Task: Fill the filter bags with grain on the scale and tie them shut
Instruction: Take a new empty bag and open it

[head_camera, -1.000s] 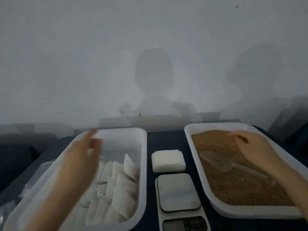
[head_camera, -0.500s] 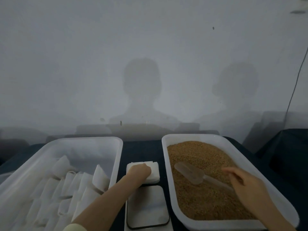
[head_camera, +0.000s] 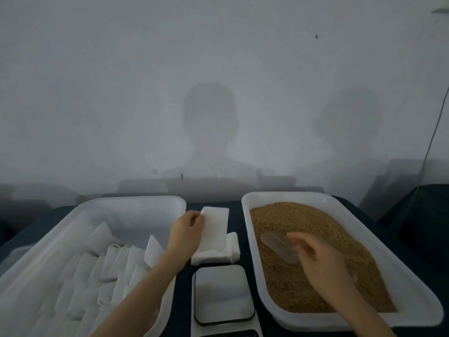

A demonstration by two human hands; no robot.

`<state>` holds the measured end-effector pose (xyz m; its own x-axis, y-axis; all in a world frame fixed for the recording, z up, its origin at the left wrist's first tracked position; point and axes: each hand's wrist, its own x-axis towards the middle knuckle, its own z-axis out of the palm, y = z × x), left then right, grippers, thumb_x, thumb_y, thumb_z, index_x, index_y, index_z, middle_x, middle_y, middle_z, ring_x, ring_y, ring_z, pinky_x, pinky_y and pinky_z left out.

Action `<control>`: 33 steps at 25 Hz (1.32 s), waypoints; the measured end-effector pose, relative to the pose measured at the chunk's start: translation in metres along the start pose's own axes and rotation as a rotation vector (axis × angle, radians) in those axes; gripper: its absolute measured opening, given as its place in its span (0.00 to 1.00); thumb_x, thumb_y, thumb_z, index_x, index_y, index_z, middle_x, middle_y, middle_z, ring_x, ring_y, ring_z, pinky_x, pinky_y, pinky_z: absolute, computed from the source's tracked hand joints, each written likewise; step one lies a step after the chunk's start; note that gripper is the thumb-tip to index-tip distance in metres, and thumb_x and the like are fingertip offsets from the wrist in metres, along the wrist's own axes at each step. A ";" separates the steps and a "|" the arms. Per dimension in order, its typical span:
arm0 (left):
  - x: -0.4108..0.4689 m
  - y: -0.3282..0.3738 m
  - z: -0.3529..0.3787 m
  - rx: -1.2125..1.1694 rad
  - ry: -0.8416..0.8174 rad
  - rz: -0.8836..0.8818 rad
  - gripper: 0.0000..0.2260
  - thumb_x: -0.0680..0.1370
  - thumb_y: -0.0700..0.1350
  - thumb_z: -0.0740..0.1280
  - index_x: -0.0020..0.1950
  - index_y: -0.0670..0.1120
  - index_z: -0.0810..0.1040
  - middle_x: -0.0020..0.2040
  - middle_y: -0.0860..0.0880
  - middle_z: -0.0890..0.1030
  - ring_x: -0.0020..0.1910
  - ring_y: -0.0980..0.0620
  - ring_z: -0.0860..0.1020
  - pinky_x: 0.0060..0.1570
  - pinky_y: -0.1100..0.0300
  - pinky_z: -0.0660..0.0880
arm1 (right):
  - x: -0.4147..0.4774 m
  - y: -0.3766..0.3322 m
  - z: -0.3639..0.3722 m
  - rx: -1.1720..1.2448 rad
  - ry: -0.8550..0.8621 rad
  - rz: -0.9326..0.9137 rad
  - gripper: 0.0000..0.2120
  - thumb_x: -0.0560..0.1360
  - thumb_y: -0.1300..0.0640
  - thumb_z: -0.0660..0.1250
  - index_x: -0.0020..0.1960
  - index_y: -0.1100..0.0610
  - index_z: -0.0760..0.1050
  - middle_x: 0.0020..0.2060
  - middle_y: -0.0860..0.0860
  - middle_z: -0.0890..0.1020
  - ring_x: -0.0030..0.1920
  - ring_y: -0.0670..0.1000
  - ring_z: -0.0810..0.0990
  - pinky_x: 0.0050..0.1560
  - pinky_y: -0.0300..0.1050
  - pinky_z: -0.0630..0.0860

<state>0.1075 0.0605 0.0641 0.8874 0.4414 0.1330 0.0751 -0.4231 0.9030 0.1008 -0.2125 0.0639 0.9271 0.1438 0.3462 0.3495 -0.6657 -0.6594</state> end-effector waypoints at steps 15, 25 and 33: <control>-0.091 0.003 -0.017 -0.667 0.196 -0.194 0.18 0.77 0.34 0.67 0.64 0.45 0.69 0.58 0.46 0.77 0.55 0.51 0.78 0.47 0.62 0.77 | -0.018 -0.083 0.071 0.907 -0.233 0.499 0.07 0.73 0.57 0.70 0.46 0.60 0.82 0.39 0.55 0.85 0.41 0.51 0.84 0.39 0.42 0.78; -0.142 0.004 0.000 -0.300 -0.036 0.001 0.05 0.74 0.47 0.72 0.47 0.57 0.81 0.42 0.60 0.84 0.44 0.61 0.82 0.47 0.64 0.79 | -0.051 -0.092 0.054 0.741 -0.309 0.263 0.09 0.75 0.56 0.67 0.39 0.59 0.81 0.34 0.53 0.83 0.37 0.48 0.83 0.36 0.36 0.78; -0.142 0.001 0.009 -0.477 0.148 -0.265 0.06 0.76 0.41 0.67 0.40 0.42 0.79 0.35 0.48 0.83 0.39 0.51 0.83 0.36 0.63 0.80 | -0.059 -0.096 0.062 0.197 0.002 -0.028 0.06 0.74 0.57 0.68 0.40 0.53 0.72 0.32 0.47 0.80 0.33 0.43 0.79 0.35 0.31 0.74</control>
<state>-0.0138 -0.0101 0.0427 0.7906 0.6043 -0.0986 0.0426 0.1064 0.9934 0.0209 -0.1118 0.0658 0.9166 0.1586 0.3669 0.3946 -0.5054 -0.7674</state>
